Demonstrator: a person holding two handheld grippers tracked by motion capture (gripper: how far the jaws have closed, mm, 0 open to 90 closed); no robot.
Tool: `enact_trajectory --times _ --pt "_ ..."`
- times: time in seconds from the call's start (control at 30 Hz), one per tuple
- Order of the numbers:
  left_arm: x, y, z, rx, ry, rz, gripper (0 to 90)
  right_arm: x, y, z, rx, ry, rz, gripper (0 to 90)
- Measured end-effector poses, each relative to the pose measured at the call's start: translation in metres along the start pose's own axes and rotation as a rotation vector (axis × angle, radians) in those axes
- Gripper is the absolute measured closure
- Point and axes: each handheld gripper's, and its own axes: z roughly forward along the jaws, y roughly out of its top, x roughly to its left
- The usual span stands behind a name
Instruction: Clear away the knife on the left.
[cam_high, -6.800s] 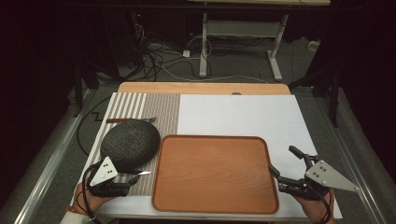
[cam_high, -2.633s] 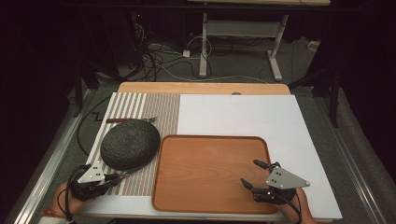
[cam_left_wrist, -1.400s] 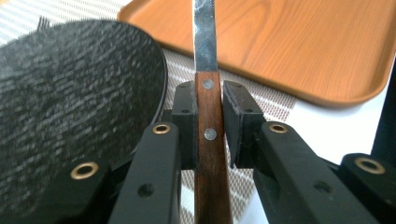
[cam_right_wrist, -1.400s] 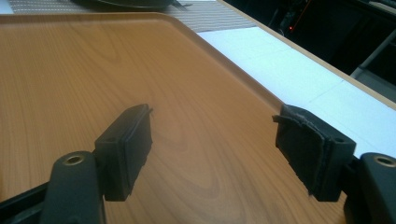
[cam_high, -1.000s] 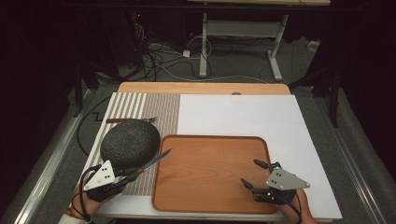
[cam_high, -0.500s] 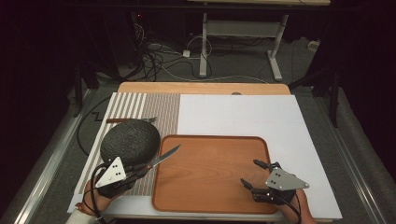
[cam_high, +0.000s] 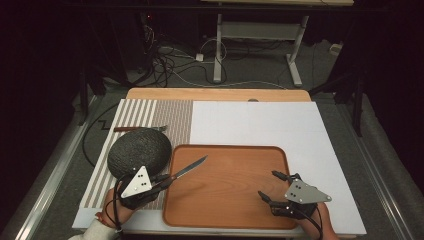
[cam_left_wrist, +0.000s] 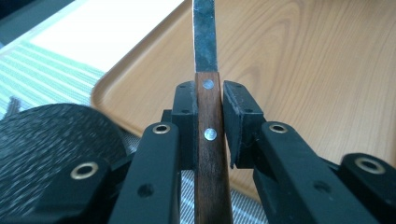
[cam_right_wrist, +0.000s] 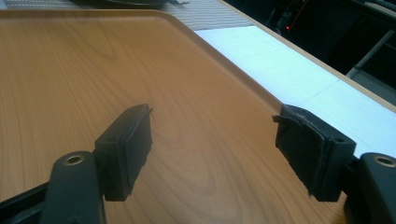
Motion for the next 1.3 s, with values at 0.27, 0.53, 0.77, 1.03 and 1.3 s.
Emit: enact_trajectory --times 0.27,0.53,0.77,1.03,1.3 --pt "-0.007 0.013 0.015 0.019 -0.022 0.01 74.0 0.0 -0.001 0.0 0.002 -0.004 -0.001 27.3" --pt "-0.017 0.03 0.034 0.031 -0.052 0.031 74.0 -0.001 -0.001 0.0 0.001 -0.008 0.001 27.3" --pt "-0.023 0.042 0.053 0.067 -0.066 0.041 74.0 0.0 -0.001 0.0 0.004 -0.007 -0.007 27.3" --pt "-0.031 0.048 0.07 0.109 -0.1 0.045 74.0 0.001 -0.001 0.002 0.011 -0.005 -0.013 27.3" --pt "-0.037 0.048 0.082 0.164 -0.134 0.057 73.9 0.001 -0.002 0.002 0.011 0.0 -0.021 27.3"
